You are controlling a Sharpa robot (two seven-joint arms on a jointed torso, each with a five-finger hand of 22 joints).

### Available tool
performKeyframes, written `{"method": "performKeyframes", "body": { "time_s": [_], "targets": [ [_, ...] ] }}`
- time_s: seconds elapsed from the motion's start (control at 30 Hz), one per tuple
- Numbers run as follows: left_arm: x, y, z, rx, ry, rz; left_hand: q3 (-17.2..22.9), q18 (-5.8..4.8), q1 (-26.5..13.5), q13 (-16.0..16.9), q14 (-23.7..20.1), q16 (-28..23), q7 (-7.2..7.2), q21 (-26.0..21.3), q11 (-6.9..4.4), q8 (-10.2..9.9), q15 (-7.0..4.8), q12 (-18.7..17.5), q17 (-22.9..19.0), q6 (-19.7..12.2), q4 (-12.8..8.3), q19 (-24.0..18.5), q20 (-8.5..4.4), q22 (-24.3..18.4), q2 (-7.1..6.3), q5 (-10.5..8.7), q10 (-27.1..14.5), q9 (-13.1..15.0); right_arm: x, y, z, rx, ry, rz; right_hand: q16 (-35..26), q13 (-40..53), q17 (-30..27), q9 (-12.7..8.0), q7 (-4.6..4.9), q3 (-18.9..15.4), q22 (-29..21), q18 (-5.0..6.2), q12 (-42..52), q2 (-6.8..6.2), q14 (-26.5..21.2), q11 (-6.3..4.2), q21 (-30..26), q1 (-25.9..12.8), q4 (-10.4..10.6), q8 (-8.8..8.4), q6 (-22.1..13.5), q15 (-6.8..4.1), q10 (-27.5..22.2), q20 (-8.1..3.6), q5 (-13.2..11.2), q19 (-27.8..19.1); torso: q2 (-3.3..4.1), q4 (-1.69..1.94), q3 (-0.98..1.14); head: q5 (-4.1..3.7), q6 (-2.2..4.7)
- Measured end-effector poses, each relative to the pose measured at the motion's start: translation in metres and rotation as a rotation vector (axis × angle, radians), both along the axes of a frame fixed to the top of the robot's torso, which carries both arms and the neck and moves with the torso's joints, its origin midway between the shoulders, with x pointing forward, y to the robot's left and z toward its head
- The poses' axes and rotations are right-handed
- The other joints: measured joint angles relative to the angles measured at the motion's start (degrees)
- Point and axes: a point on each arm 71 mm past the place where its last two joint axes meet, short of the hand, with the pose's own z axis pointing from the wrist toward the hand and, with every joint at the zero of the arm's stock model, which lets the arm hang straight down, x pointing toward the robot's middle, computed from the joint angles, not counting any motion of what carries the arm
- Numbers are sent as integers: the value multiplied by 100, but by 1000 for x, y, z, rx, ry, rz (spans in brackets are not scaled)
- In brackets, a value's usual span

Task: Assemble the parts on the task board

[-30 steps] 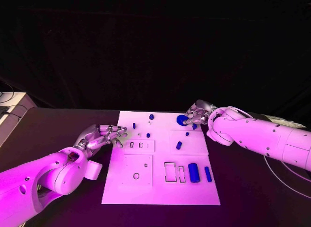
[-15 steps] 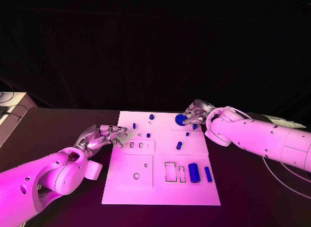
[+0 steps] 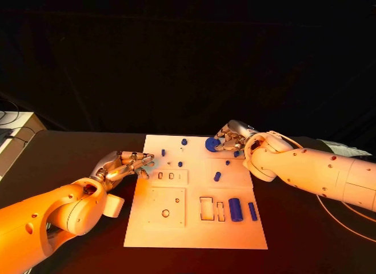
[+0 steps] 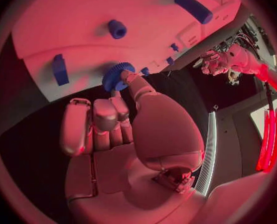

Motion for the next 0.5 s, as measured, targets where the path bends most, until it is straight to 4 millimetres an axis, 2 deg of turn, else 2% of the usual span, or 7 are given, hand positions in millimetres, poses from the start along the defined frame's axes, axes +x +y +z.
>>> {"method": "performKeyframes", "body": {
  "time_s": [0.4, 0.5],
  "targets": [
    [0, 0, 0, 0, 1, -1, 0, 0, 0, 0, 0, 0, 0, 0, 0, 0, 0, 0, 0, 0, 0, 0, 0, 0, 0, 0, 0, 0, -10, 53, 8, -59, -107, 114, -22, 20, 0, 0, -21, -67, 4, 1, -32, -5, 2, -17, 21, -91, 66, 0, 22, 1, 39, 1, -133, 0, 9, -5, 1, 30, 23],
    [0, -1, 0, -1, 1, -2, 0, 0, 0, 0, 0, 0, 0, 0, 0, 0, 0, 0, -3, 0, 0, 0, 0, -9, 0, 0, 0, 0, -11, 63, 8, -73, -127, 134, -22, 26, 0, 0, -50, -99, 4, 1, -32, -33, 2, -39, 21, -122, 99, 1, 54, 1, 79, 1, -183, -1, 9, -4, 0, 41, 24]
  ]
}}
